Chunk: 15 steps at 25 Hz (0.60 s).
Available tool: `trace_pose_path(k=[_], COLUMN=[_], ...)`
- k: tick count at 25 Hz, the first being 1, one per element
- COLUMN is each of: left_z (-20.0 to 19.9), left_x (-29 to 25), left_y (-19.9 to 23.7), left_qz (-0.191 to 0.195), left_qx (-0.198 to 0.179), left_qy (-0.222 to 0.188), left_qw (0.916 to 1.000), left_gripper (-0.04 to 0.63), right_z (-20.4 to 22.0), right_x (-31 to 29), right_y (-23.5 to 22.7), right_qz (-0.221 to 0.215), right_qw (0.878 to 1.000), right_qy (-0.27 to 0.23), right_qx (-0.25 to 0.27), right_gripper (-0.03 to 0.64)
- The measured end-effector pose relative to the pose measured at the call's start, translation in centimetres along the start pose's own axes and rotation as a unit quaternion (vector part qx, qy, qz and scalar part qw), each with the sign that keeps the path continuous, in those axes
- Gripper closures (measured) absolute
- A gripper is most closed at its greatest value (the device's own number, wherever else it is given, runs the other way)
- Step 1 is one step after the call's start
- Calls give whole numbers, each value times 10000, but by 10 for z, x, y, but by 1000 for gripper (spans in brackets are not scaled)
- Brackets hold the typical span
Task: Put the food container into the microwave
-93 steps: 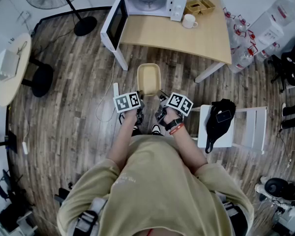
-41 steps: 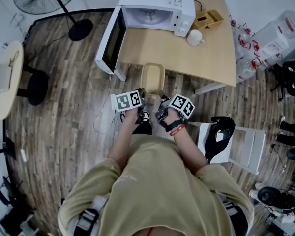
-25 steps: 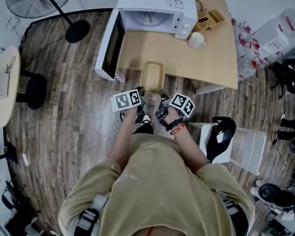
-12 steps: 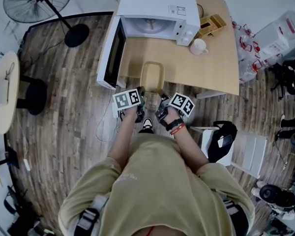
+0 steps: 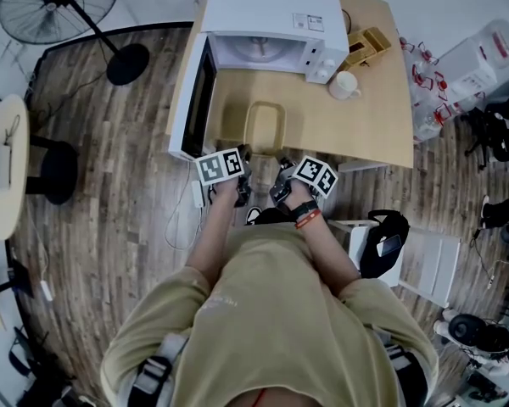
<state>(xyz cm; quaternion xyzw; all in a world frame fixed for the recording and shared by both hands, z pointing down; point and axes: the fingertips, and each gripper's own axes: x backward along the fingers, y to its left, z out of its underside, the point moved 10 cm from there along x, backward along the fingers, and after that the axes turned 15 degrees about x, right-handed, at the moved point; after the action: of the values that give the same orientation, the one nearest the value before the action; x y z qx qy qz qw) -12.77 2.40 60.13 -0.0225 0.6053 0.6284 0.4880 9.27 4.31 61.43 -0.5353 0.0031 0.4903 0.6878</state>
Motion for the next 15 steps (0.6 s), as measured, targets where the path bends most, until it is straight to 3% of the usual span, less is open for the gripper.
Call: trace_pose_path(k=[15], left_z=[-12], left_x=[-9], left_y=[-4], left_qz=[73], left_qx=[197], left_qy=[-2], left_qw=[9998], left_gripper=[523], right_z=[-14], right_x=[-11], right_y=[1], right_qz=[109], right_qw=[9998], right_qy=[-42], right_qx=[-176], right_gripper=[560])
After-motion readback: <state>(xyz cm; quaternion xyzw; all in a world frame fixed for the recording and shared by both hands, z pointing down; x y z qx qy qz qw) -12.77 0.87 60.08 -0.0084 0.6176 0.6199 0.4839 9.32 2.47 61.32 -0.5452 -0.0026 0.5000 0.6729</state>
